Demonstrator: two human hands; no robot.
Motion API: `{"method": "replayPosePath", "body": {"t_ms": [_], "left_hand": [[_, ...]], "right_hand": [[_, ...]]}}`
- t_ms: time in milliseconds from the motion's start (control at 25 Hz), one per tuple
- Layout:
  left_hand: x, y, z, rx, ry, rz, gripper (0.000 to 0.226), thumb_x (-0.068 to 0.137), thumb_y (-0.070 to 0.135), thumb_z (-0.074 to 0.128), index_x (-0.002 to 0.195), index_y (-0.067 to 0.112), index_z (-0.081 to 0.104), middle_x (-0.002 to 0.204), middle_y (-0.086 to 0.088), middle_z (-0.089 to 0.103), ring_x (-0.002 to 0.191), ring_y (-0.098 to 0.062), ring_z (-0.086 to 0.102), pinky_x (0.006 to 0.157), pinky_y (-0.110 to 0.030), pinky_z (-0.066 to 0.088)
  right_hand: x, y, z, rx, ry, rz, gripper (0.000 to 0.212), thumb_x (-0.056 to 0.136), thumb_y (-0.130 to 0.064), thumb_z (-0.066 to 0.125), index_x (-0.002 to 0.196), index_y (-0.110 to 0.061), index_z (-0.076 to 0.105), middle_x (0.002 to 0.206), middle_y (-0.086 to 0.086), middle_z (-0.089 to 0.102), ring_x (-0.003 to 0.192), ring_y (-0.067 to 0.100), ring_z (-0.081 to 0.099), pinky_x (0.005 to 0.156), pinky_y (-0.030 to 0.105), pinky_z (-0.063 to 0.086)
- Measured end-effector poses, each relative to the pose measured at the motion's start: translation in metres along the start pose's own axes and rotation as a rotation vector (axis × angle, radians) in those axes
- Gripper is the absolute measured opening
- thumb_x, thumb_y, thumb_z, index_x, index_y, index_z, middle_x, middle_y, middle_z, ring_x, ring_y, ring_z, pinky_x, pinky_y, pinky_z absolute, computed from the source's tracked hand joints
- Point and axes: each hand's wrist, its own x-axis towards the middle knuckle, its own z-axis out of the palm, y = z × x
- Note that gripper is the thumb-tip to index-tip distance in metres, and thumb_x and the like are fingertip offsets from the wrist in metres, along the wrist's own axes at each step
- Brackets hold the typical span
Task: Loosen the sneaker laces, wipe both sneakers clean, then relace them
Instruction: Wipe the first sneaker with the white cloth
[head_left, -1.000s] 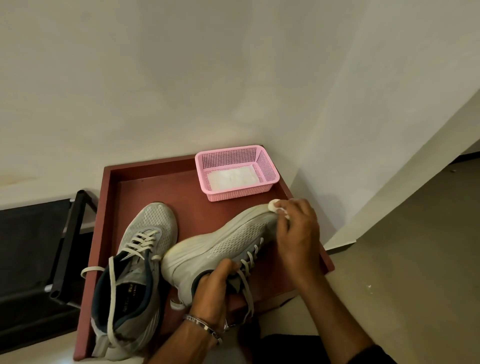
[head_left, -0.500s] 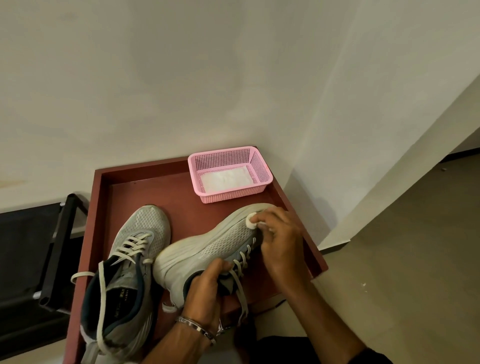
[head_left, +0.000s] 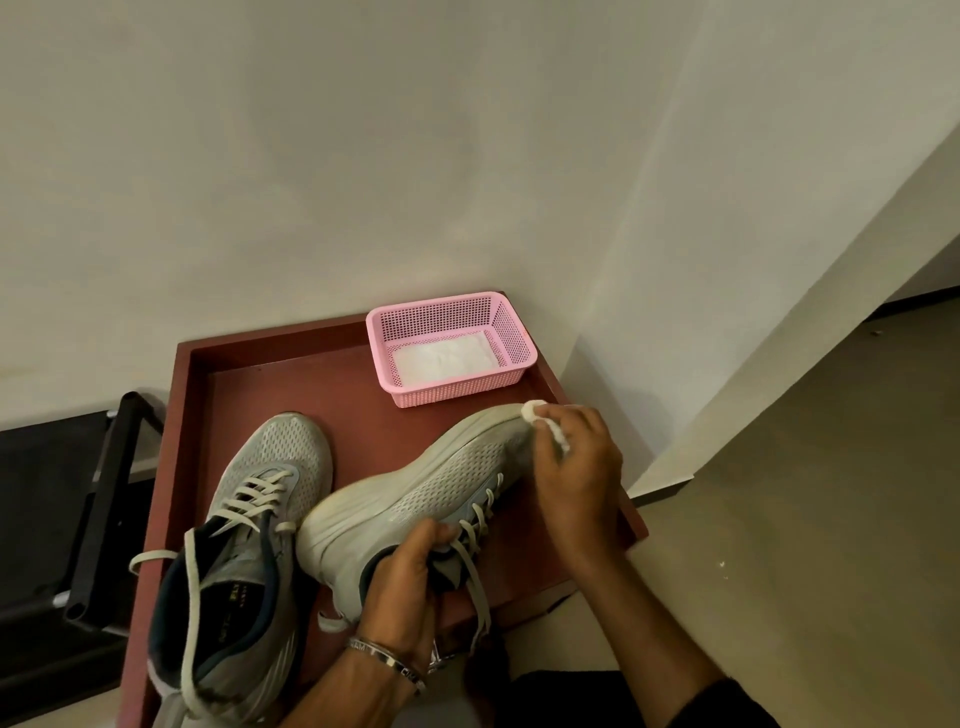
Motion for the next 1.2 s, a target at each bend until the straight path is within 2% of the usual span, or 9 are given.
{"method": "replayPosePath", "body": {"t_ms": [80, 200, 400, 520, 680, 800, 920, 1080, 1200], "left_hand": [[0.002, -0.001, -0.001, -0.024, -0.01, -0.008, 0.04, 0.079, 0.008, 0.058, 0.112, -0.015, 0.063, 0.112, -0.033, 0.066, 0.106, -0.046, 0.064, 0.089, -0.054, 0.056], [0.002, -0.001, -0.001, -0.033, 0.003, -0.009, 0.056, 0.065, 0.013, 0.067, 0.115, -0.012, 0.064, 0.12, -0.031, 0.064, 0.114, -0.046, 0.061, 0.099, -0.058, 0.049], [0.0, 0.001, 0.002, -0.02, -0.037, -0.042, 0.047, 0.07, 0.011, 0.061, 0.111, -0.011, 0.066, 0.115, -0.029, 0.068, 0.109, -0.044, 0.064, 0.086, -0.053, 0.057], [-0.002, 0.004, 0.003, -0.041, -0.058, -0.046, 0.046, 0.071, 0.01, 0.059, 0.112, -0.01, 0.067, 0.114, -0.028, 0.068, 0.106, -0.04, 0.065, 0.072, -0.042, 0.061], [-0.004, 0.006, 0.007, -0.054, -0.035, -0.054, 0.038, 0.082, 0.007, 0.056, 0.113, -0.011, 0.066, 0.116, -0.028, 0.067, 0.101, -0.039, 0.067, 0.077, -0.046, 0.061], [-0.004, 0.009, 0.008, -0.07, -0.009, -0.041, 0.034, 0.086, 0.004, 0.051, 0.112, -0.014, 0.064, 0.112, -0.027, 0.069, 0.09, -0.032, 0.069, 0.062, -0.036, 0.061], [-0.004, 0.009, 0.009, -0.068, -0.003, -0.049, 0.044, 0.082, 0.007, 0.054, 0.12, -0.015, 0.059, 0.119, -0.029, 0.065, 0.103, -0.038, 0.064, 0.076, -0.043, 0.061], [0.0, 0.009, 0.007, -0.065, 0.005, -0.021, 0.042, 0.083, 0.006, 0.054, 0.119, -0.015, 0.061, 0.12, -0.029, 0.065, 0.107, -0.038, 0.064, 0.072, -0.038, 0.062], [0.0, 0.008, 0.006, -0.043, -0.002, -0.024, 0.044, 0.081, 0.008, 0.055, 0.119, -0.013, 0.062, 0.121, -0.029, 0.065, 0.113, -0.041, 0.062, 0.089, -0.047, 0.058]], "right_hand": [[-0.008, -0.004, 0.005, -0.026, -0.087, -0.149, 0.019, 0.093, -0.013, 0.064, 0.111, -0.013, 0.071, 0.111, -0.002, 0.064, 0.097, 0.008, 0.061, 0.071, 0.006, 0.049], [0.001, 0.001, 0.001, 0.027, 0.029, 0.072, 0.019, 0.095, -0.016, 0.063, 0.111, -0.013, 0.071, 0.107, -0.001, 0.066, 0.094, 0.011, 0.064, 0.064, 0.0, 0.045], [-0.007, -0.002, 0.004, 0.016, -0.069, -0.076, 0.018, 0.095, -0.015, 0.063, 0.111, -0.014, 0.07, 0.109, -0.007, 0.061, 0.095, 0.004, 0.06, 0.067, 0.001, 0.047], [0.001, 0.001, 0.002, 0.058, 0.05, 0.102, 0.017, 0.095, -0.015, 0.062, 0.11, -0.013, 0.07, 0.104, -0.005, 0.062, 0.094, 0.011, 0.064, 0.062, 0.001, 0.046], [-0.005, -0.002, 0.005, 0.024, -0.062, -0.055, 0.017, 0.094, -0.015, 0.063, 0.11, -0.014, 0.069, 0.108, -0.006, 0.062, 0.096, 0.006, 0.061, 0.07, 0.006, 0.05], [0.002, 0.002, 0.001, 0.048, 0.038, 0.126, 0.014, 0.095, -0.015, 0.061, 0.107, -0.014, 0.067, 0.104, -0.002, 0.064, 0.093, 0.011, 0.063, 0.064, 0.005, 0.045], [-0.004, 0.001, 0.002, 0.006, -0.085, -0.001, 0.013, 0.095, -0.016, 0.061, 0.106, -0.015, 0.066, 0.1, -0.008, 0.058, 0.088, 0.006, 0.06, 0.061, 0.004, 0.045], [0.0, 0.002, 0.002, 0.078, 0.022, 0.105, 0.01, 0.095, -0.013, 0.061, 0.104, -0.014, 0.066, 0.098, -0.005, 0.061, 0.089, 0.01, 0.062, 0.063, 0.002, 0.044], [-0.004, 0.0, 0.006, 0.021, -0.098, -0.033, 0.013, 0.095, -0.016, 0.06, 0.108, -0.016, 0.066, 0.102, -0.007, 0.06, 0.089, 0.005, 0.059, 0.065, 0.006, 0.047]]}}
